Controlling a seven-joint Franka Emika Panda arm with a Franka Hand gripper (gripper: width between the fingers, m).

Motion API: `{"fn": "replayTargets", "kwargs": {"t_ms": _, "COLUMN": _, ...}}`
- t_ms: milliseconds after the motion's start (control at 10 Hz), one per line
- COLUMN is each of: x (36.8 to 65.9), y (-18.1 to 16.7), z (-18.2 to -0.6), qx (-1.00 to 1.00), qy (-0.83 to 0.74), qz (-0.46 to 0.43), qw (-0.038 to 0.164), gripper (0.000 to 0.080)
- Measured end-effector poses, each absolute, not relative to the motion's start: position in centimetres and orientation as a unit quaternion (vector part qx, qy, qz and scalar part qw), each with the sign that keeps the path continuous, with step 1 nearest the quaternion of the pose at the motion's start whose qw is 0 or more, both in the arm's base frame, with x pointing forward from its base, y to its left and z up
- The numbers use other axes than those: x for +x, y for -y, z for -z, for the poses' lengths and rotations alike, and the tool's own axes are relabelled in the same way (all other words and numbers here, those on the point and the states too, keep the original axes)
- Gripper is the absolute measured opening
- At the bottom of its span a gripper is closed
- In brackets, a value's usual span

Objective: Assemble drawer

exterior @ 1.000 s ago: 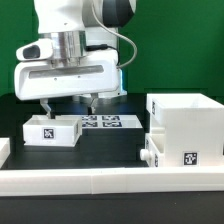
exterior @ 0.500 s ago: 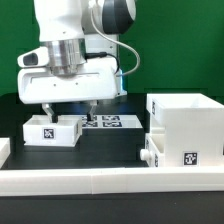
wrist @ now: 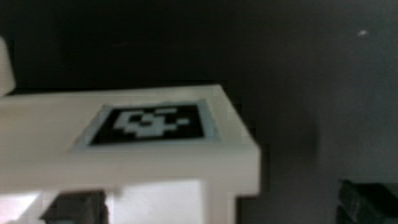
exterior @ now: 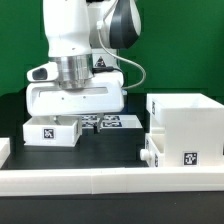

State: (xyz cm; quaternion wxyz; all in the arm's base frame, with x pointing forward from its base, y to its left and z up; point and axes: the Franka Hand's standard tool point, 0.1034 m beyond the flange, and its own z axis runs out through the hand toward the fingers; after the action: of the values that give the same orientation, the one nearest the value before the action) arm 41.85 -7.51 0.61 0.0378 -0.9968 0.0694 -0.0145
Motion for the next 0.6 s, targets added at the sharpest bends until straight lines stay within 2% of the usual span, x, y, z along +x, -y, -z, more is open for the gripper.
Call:
{"fn": "replayTargets", "kwargs": {"t_ms": 200, "x": 41.29, "y": 7.6, "z": -0.41, "qx": -0.998, "qy": -0.053, "qz": 0.017, "qw": 0.035, "gripper": 0.0621}}
{"fn": "replayTargets", "kwargs": {"t_ms": 300, "x": 41.3, "y": 7.78, "z": -0.39, "qx": -0.998, "qy": -0.049, "qz": 0.018, "qw": 0.034, "gripper": 0.0468}}
{"fn": "replayTargets", "kwargs": {"t_ms": 400, "x": 41.34, "y": 7.76, "z": -0.4, "qx": -0.998, "qy": -0.047, "qz": 0.018, "qw": 0.035, "gripper": 0.0468}}
{"fn": "replayTargets", "kwargs": {"t_ms": 600, "x": 41.58, "y": 7.37, "z": -0.46, "qx": -0.998, "qy": -0.043, "qz": 0.019, "qw": 0.035, "gripper": 0.0161}}
